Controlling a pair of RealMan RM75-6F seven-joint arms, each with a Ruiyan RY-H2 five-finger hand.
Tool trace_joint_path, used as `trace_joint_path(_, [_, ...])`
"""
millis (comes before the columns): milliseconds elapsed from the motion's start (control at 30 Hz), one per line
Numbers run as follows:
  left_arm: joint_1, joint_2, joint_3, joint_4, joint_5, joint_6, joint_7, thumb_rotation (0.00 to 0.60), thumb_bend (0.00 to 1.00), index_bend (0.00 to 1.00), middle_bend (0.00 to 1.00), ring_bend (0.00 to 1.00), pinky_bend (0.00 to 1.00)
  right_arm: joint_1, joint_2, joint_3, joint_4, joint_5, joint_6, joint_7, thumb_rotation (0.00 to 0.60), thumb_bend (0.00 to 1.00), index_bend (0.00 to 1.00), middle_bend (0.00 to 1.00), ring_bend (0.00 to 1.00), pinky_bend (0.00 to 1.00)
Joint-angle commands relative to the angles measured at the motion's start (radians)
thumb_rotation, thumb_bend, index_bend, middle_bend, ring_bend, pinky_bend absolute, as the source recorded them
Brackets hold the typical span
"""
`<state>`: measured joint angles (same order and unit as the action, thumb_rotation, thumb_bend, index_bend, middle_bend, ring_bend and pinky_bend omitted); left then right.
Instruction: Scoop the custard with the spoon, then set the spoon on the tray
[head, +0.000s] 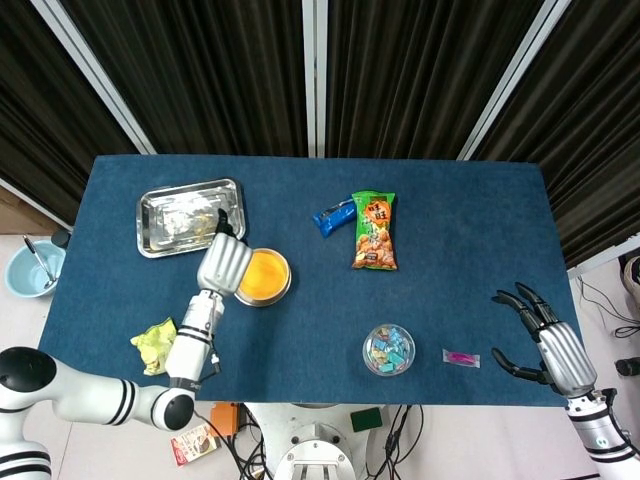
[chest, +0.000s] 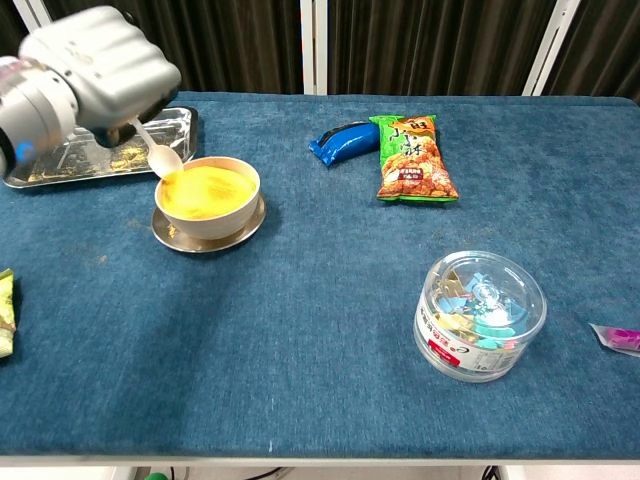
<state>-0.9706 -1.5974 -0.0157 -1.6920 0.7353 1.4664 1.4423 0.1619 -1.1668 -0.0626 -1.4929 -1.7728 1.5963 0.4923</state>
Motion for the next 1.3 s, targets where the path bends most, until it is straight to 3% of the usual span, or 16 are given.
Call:
trace_joint_path(33, [0.007, -0.031, 0.01, 0.037, 0.009, -0.005, 0.007, 0.6, 0.41, 0.6, 0.57, 0.37, 0.17, 0.001, 0.0, 0.0, 0.0, 0.0, -0.003, -0.001, 0.6, 0.3, 0.11, 0.2, 0.01, 0.13])
trace_joint_path(267, [0.031, -0.066, -0.011, 0.063, 0.002, -0.049, -0.054, 0.6, 0.41, 0.6, 0.57, 0.37, 0.16, 0.006, -0.003, 0.002, -0.001, 0.001, -0.01, -0.001, 0.6, 0.3, 0.11, 0.2, 0.01, 0.13])
trace_joint_path(500, [0.064, -0.052, -0.067, 0.026, -0.016, -0.103, -0.189, 0.6, 0.41, 0.6, 0.57, 0.37, 0.16, 0.005, -0.001, 0.002, -0.005, 0.0, -0.008, -0.005, 0.6, 0.3, 0.11, 0.2, 0.01, 0.13])
trace_joint_path(900, [0.119, 0.072, -0.145, -0.093, -0.048, -0.171, -0.408, 0.6, 0.41, 0.6, 0.57, 0.37, 0.16, 0.003, 0.001, 0.003, -0.01, -0.003, -0.001, -0.01, 0.6, 0.3, 0.11, 0.2, 0.01, 0.13])
trace_joint_path(1300, [0.129, 0.202, -0.175, -0.211, -0.077, -0.172, -0.451, 0.6, 0.41, 0.6, 0.57, 0.37, 0.17, 0.001, 0.003, 0.003, -0.017, -0.006, 0.002, -0.016, 0.6, 0.3, 0.11, 0.2, 0.01, 0.13])
